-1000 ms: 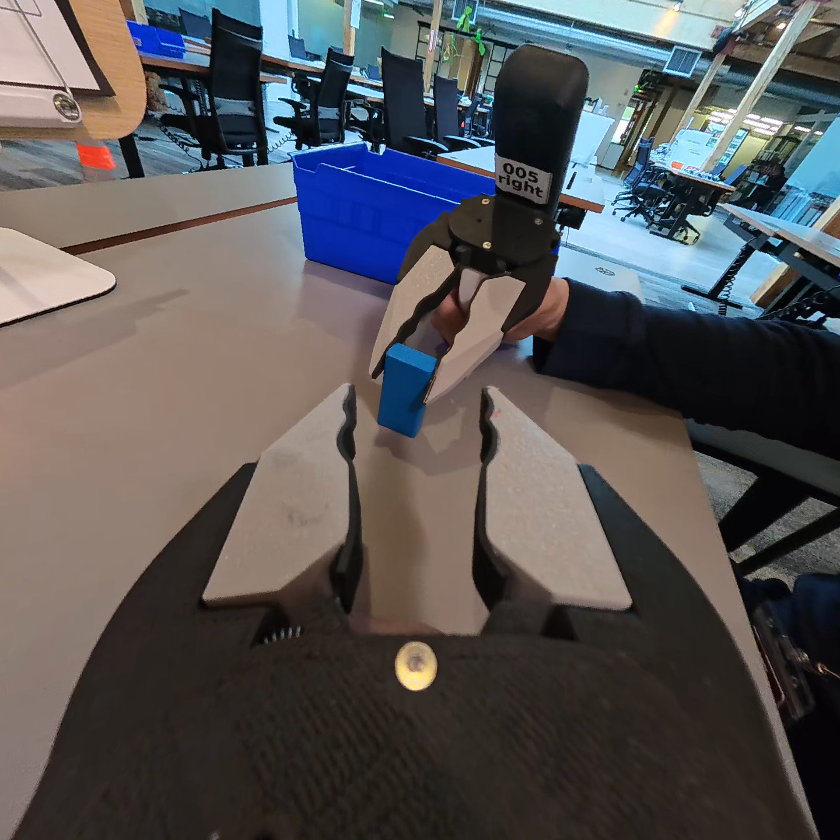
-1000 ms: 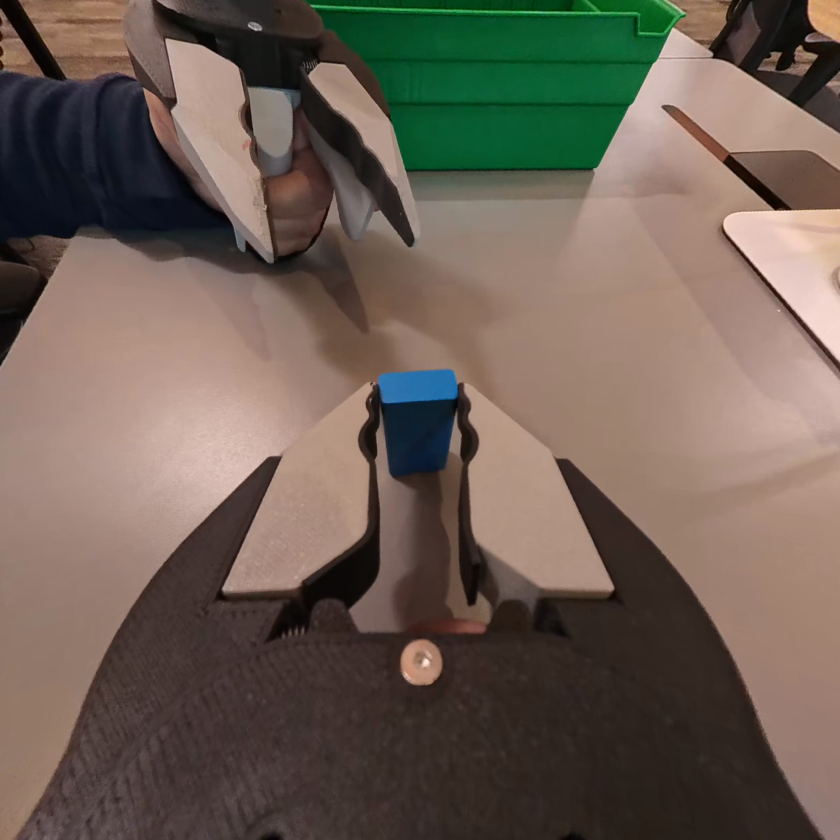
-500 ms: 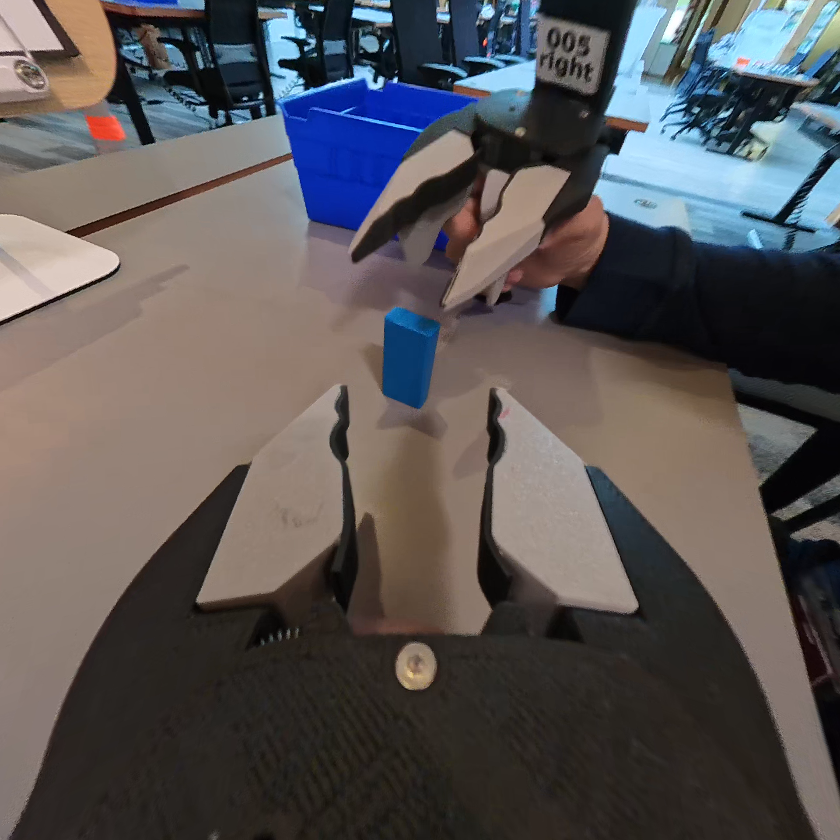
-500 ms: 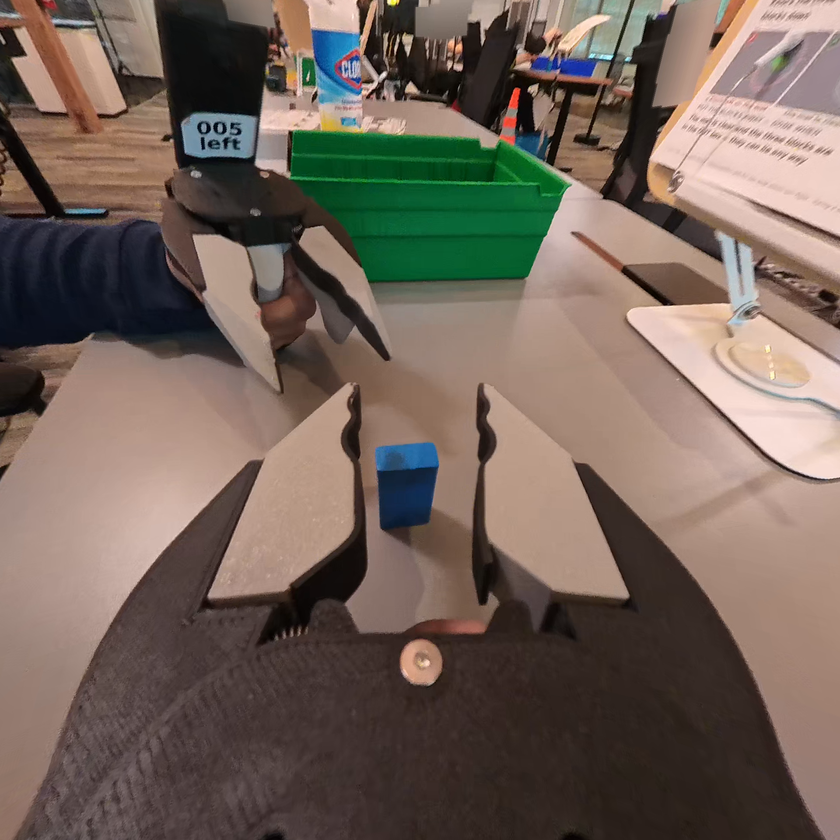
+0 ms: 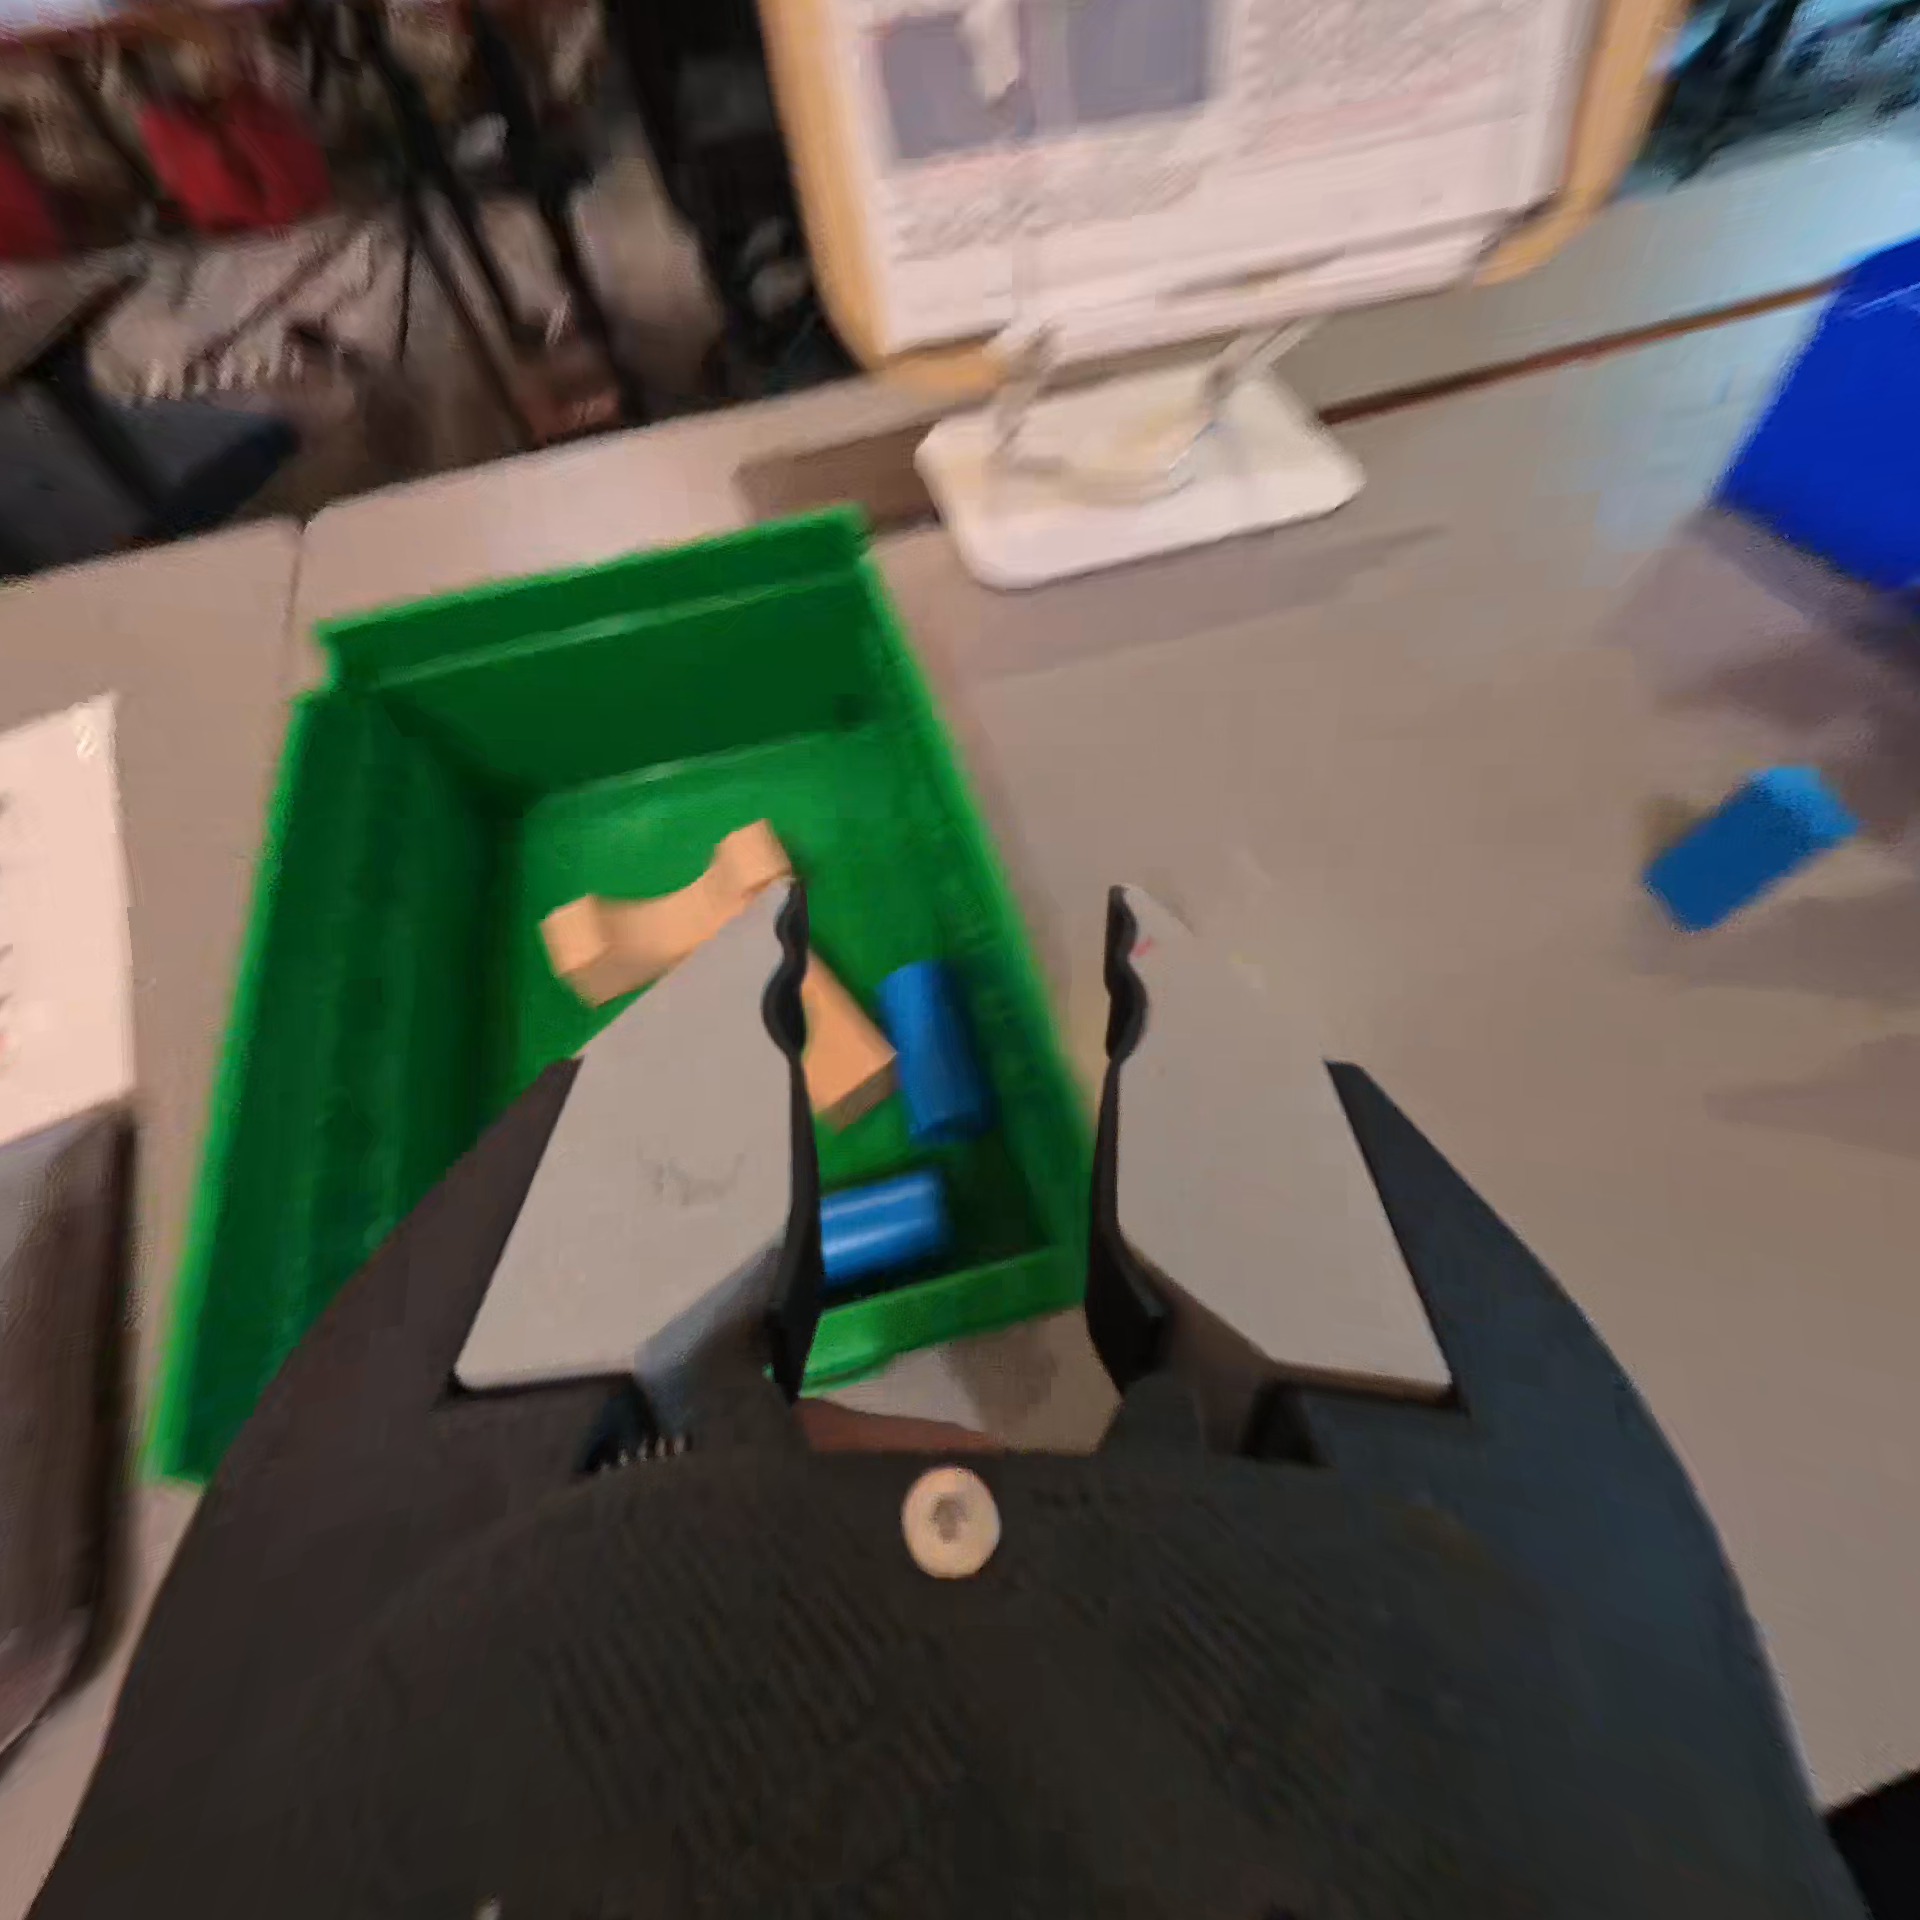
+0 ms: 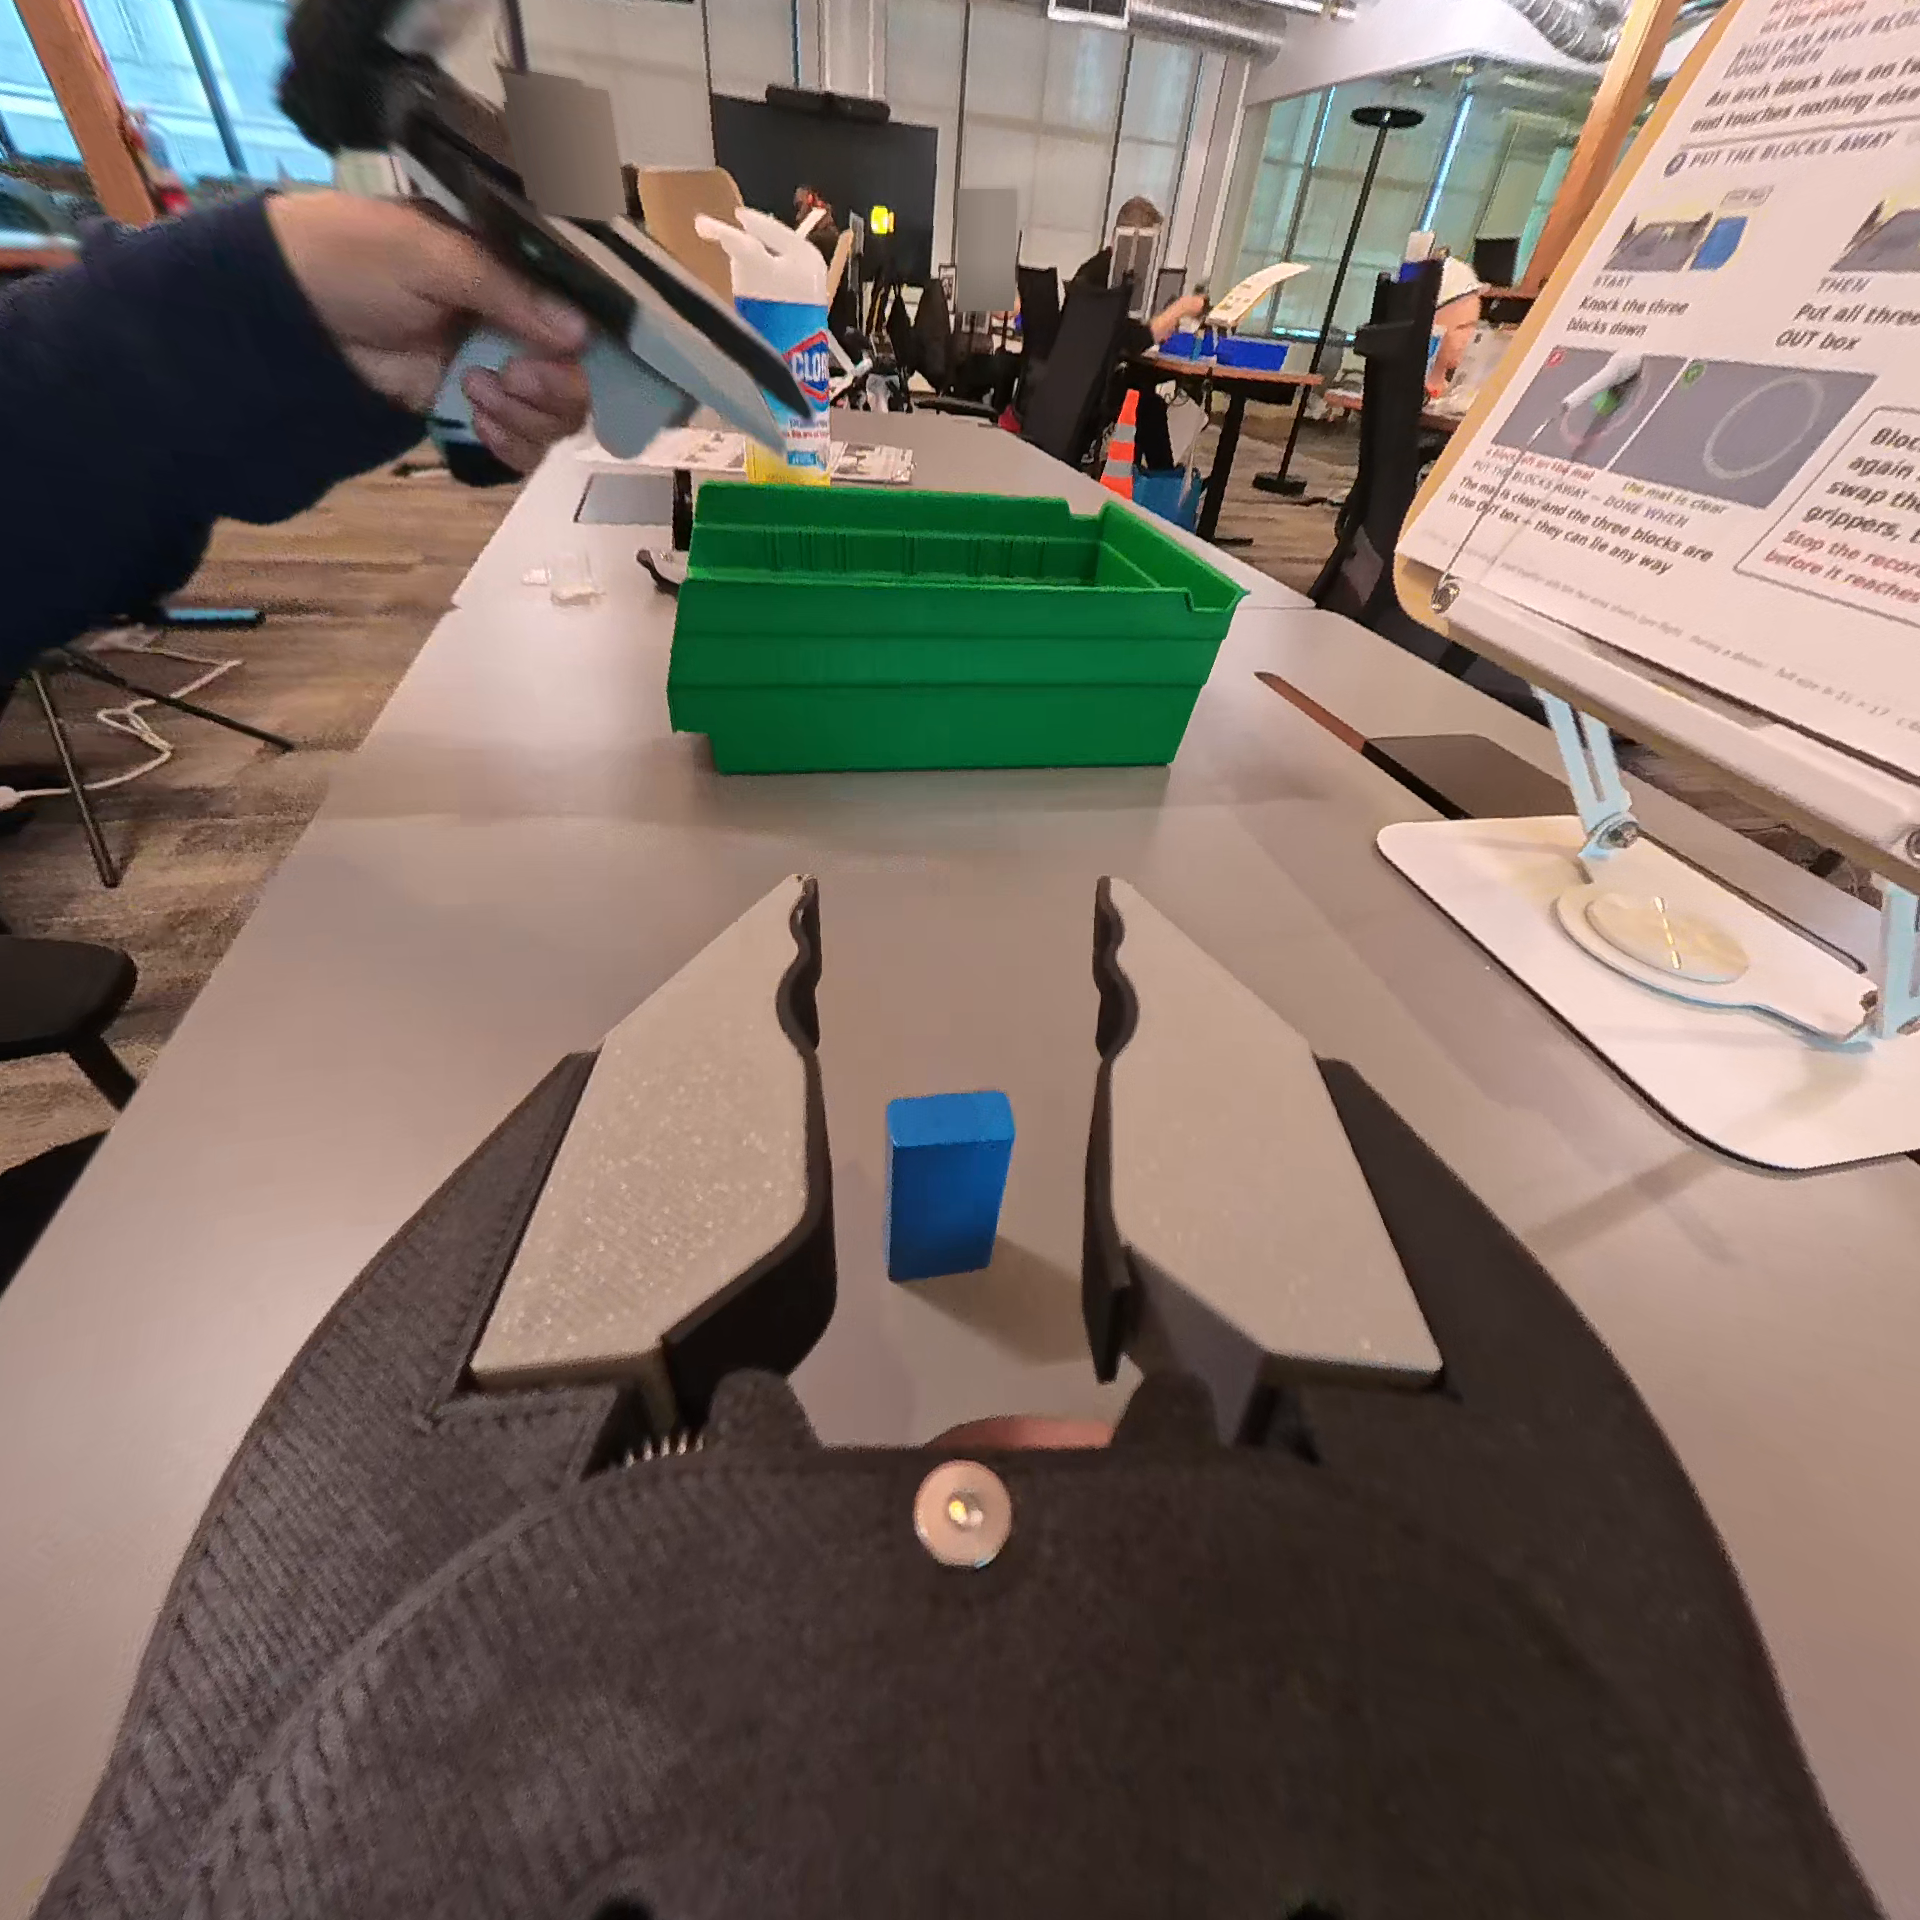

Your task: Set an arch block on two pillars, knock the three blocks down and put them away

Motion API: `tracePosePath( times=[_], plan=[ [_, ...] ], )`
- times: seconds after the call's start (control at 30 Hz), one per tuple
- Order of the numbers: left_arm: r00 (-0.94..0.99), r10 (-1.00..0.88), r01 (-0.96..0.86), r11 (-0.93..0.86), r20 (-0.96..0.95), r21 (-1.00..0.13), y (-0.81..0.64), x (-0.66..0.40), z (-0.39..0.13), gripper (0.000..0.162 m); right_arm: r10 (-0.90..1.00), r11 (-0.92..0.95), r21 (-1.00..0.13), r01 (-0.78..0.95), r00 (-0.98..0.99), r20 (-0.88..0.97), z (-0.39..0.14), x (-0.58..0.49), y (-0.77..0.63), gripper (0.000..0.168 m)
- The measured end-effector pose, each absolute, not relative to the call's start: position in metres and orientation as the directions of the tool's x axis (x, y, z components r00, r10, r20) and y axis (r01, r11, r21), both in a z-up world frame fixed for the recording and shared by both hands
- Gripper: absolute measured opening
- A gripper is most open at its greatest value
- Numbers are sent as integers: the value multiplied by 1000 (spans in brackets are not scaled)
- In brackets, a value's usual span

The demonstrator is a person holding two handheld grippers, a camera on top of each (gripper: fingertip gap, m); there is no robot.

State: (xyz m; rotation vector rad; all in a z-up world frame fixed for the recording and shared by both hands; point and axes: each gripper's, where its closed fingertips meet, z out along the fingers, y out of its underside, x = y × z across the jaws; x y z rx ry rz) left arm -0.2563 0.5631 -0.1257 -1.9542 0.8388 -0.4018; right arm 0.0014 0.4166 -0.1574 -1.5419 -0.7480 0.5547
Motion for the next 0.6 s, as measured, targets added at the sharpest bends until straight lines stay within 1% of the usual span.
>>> tracePosePath(
  times=[0.03,0.07,0.13,0.2,0.27,0.4,0.5,0.53,0.57,0.6],
  plan=[
    [741,-669,-423,-394,-60,-816,580,-276,-139,60,736,-12,-992,129,673,79,-156,2,416,50],
    [769,-635,-450,-468,-64,-760,596,-295,-156,62,735,-10,-992,124,674,77,-154,2,416,50],
    [811,-582,-480,-612,-53,-629,616,-326,-194,62,735,-8,-992,122,674,77,-153,1,415,49],
    [830,-557,-496,-704,-38,-508,621,-343,-225,63,736,-5,-992,128,672,83,-153,0,414,50],
    [834,-548,-518,-736,-67,-436,626,-353,-244,63,737,-4,-991,134,670,88,-154,-1,413,50],
    [826,-543,-561,-764,-154,-318,634,-367,-265,64,741,-11,-991,134,667,82,-156,-1,412,50],
    [821,-549,-570,-777,-156,-266,636,-368,-272,56,740,-12,-991,134,668,82,-156,0,413,49],
    [817,-556,-577,-777,-154,-251,635,-368,-274,49,740,-11,-991,131,668,80,-155,1,413,49],
    [813,-563,-583,-777,-151,-239,635,-367,-277,33,741,-10,-992,127,667,78,-154,1,413,49],
    [808,-571,-590,-773,-150,-234,636,-367,-278,32,741,-10,-992,124,667,76,-154,1,412,49]
  ],
)
